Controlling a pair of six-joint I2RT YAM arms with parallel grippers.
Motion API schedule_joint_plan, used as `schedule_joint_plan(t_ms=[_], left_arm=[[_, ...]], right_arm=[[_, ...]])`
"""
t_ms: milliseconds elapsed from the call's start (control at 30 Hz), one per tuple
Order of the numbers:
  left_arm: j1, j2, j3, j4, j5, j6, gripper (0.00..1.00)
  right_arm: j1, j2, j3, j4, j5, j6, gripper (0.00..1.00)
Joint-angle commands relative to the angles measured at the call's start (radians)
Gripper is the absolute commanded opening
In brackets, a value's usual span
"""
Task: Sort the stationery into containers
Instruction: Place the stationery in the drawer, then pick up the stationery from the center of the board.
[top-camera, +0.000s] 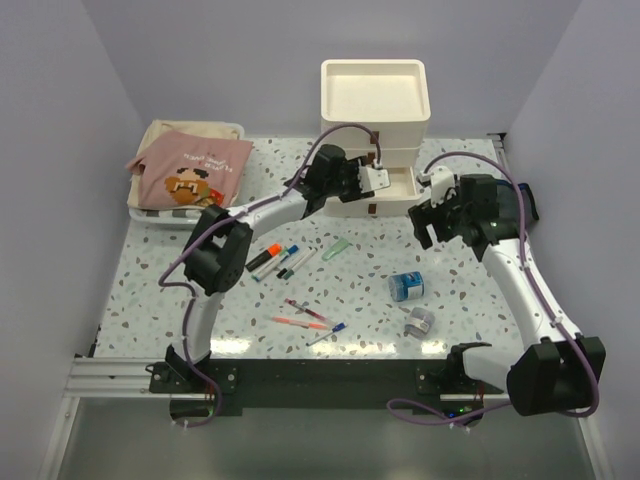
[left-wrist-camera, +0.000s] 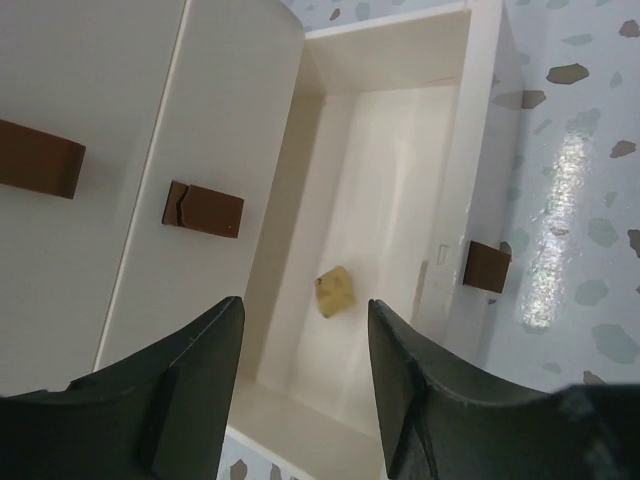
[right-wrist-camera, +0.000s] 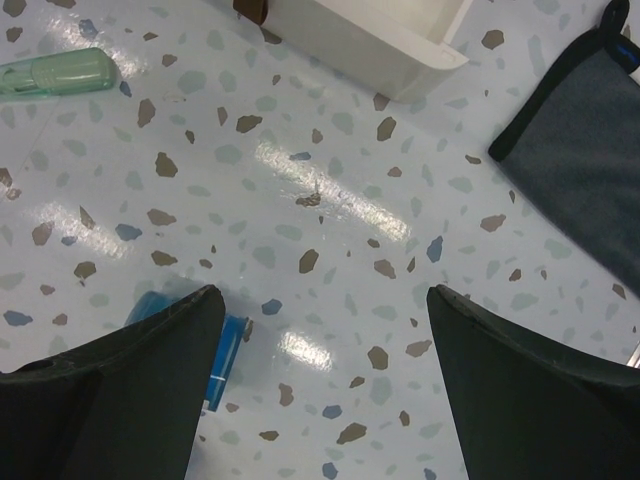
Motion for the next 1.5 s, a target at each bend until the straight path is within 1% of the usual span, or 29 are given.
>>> schedule_joint_plan(t_ms=[0, 67, 100, 133, 167, 200, 233, 267, 300, 333, 367, 400, 433, 467, 500, 567, 600, 633, 700, 733, 767, 867, 967, 1033, 1067, 1100, 1167, 1300, 1467], left_arm=[[-0.005, -0.124, -0.026, 0.134, -0.078, -0.049, 0.58], [-0.005, -0.203, -0.103, 0.181, -0.083, -0.084, 0.60], [-0.005, -0.297, -0.141, 0.209, -0.099, -0.095, 0.61], [-0.005, -0.348, -0.226, 0.267, -0.115, -0.121, 0.63], [-0.007, -0.404, -0.268, 0.292, -0.133, -0.135, 0.64], [-0.005, -0.506, -0.307, 0.309, -0.173, -0.150, 0.66], [-0.005, -0.559, -0.378, 0.324, -0.207, -0.182, 0.71], [-0.005, -0.609, -0.411, 0.324, -0.242, -0.204, 0.75], [-0.002, -0.704, -0.443, 0.314, -0.311, -0.227, 0.78], [-0.001, -0.749, -0.495, 0.259, -0.339, -0.262, 0.83], [-0.001, -0.790, -0.520, 0.217, -0.359, -0.278, 0.85], [0.012, -0.864, -0.543, 0.174, -0.382, -0.293, 0.87], [0.018, -0.898, -0.589, 0.083, -0.386, -0.327, 0.90], [0.027, -0.928, -0.617, 0.044, -0.391, -0.344, 0.91], [0.054, -0.982, -0.673, 0.012, -0.412, -0.363, 0.92], [0.107, -1.045, -0.719, -0.097, -0.405, -0.466, 0.93], [0.184, -1.059, -0.761, -0.117, -0.377, -0.521, 0.93], [0.225, -1.071, -0.776, -0.162, -0.364, -0.636, 0.93], [0.321, -1.084, -0.808, -0.200, -0.328, -0.722, 0.93], [0.343, -1.085, -0.815, -0.228, -0.321, -0.786, 0.94], [0.358, -1.093, -0.822, -0.234, -0.311, -0.802, 0.94], [0.392, -1.117, -0.861, -0.210, -0.287, -0.818, 0.96], [0.430, -1.124, -0.870, -0.191, -0.287, -0.813, 0.96], [0.456, -1.124, -0.868, -0.184, -0.287, -0.813, 0.96], [0.470, -1.125, -0.867, -0.181, -0.265, -0.813, 0.96], [0.475, -1.127, -0.867, -0.177, -0.253, -0.815, 0.96], [0.490, -1.128, -0.864, -0.176, -0.235, -0.818, 0.96], [0.506, -1.130, -0.847, -0.187, -0.190, -0.813, 0.96], [0.521, -1.114, -0.825, -0.194, -0.167, -0.804, 0.96]], right_arm=[[-0.004, 0.019, 0.070, 0.001, -0.030, -0.004, 0.86], [-0.004, 0.030, 0.093, -0.013, -0.076, -0.014, 0.86], [-0.004, 0.047, 0.102, -0.019, -0.099, -0.028, 0.86], [-0.003, 0.061, 0.112, -0.030, -0.132, -0.042, 0.86], [-0.003, 0.078, 0.141, -0.063, -0.213, -0.066, 0.87], [0.005, 0.132, 0.164, -0.092, -0.266, -0.142, 0.87], [0.017, 0.163, 0.188, -0.121, -0.297, -0.186, 0.87], [0.035, 0.194, 0.240, -0.181, -0.318, -0.232, 0.86], [0.080, 0.232, 0.266, -0.213, -0.338, -0.334, 0.86], [0.112, 0.295, 0.294, -0.241, -0.332, -0.382, 0.86], [0.143, 0.329, 0.341, -0.276, -0.317, -0.425, 0.85], [0.201, 0.355, 0.362, -0.289, -0.300, -0.503, 0.84], [0.227, 0.402, 0.378, -0.295, -0.285, -0.539, 0.82], [0.255, 0.424, 0.408, -0.287, -0.266, -0.566, 0.84], [0.299, 0.447, 0.425, -0.292, -0.259, -0.624, 0.81], [0.351, 0.525, 0.490, -0.330, -0.239, -0.687, 0.76], [0.364, 0.558, 0.516, -0.356, -0.236, -0.764, 0.74], [0.378, 0.585, 0.565, -0.387, -0.237, -0.812, 0.66], [0.416, 0.642, 0.587, -0.412, -0.220, -0.908, 0.62], [0.427, 0.653, 0.589, -0.407, -0.214, -0.942, 0.62], [0.447, 0.667, 0.584, -0.384, -0.202, -0.974, 0.61], [0.490, 0.700, 0.572, -0.350, -0.164, -1.091, 0.62], [0.519, 0.722, 0.572, -0.370, -0.139, -1.184, 0.63], [0.525, 0.731, 0.557, -0.364, -0.134, -1.211, 0.64], [0.533, 0.734, 0.541, -0.323, -0.121, -1.228, 0.65], [0.537, 0.739, 0.522, -0.297, -0.083, -1.237, 0.65], [0.539, 0.754, 0.503, -0.286, -0.079, -1.261, 0.65], [0.539, 0.829, 0.576, -0.339, -0.091, -1.239, 0.64], [0.536, 0.912, 0.638, -0.335, -0.101, -1.223, 0.60]])
